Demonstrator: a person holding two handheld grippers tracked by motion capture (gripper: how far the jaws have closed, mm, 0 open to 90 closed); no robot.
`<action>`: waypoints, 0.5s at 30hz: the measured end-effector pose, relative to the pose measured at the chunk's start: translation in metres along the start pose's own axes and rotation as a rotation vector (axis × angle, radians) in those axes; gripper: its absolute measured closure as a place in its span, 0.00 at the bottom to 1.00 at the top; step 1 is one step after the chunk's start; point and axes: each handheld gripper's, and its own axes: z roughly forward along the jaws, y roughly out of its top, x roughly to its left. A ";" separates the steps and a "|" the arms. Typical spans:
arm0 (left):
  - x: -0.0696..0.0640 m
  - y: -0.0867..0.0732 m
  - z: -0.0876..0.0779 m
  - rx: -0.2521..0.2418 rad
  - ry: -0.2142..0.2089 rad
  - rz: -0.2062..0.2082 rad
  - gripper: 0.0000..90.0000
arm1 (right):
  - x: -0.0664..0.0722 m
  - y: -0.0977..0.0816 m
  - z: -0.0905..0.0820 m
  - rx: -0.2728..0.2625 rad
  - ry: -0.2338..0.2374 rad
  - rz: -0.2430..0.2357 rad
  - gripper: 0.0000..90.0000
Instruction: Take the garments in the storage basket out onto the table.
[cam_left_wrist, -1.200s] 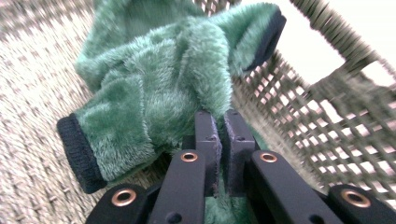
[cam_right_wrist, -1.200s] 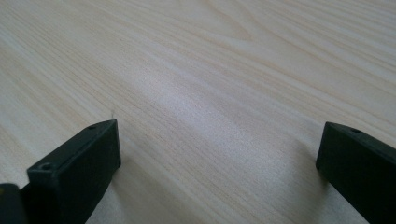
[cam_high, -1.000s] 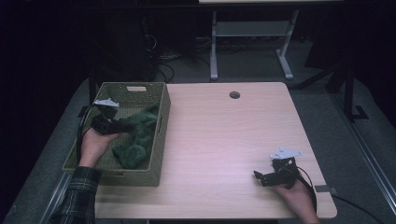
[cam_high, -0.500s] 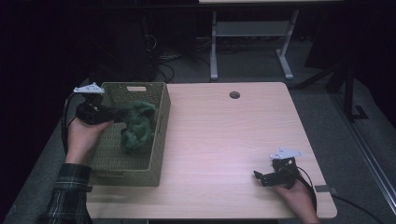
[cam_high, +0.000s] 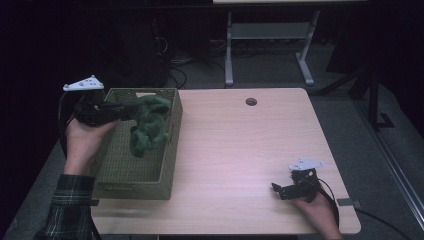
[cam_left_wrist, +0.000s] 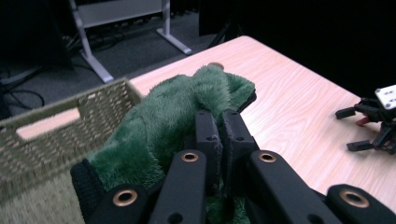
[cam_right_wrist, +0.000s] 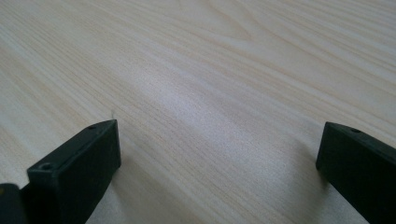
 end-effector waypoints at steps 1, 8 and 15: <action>-0.003 0.002 0.000 -0.009 -0.007 0.003 0.97 | 0.000 0.000 0.000 0.000 0.000 0.000 0.00; -0.023 0.017 0.002 -0.065 -0.076 0.026 0.97 | 0.000 0.000 0.000 0.001 0.000 0.001 0.00; -0.042 0.028 0.013 -0.087 -0.120 0.053 0.97 | 0.000 0.000 0.000 0.000 0.000 0.000 0.00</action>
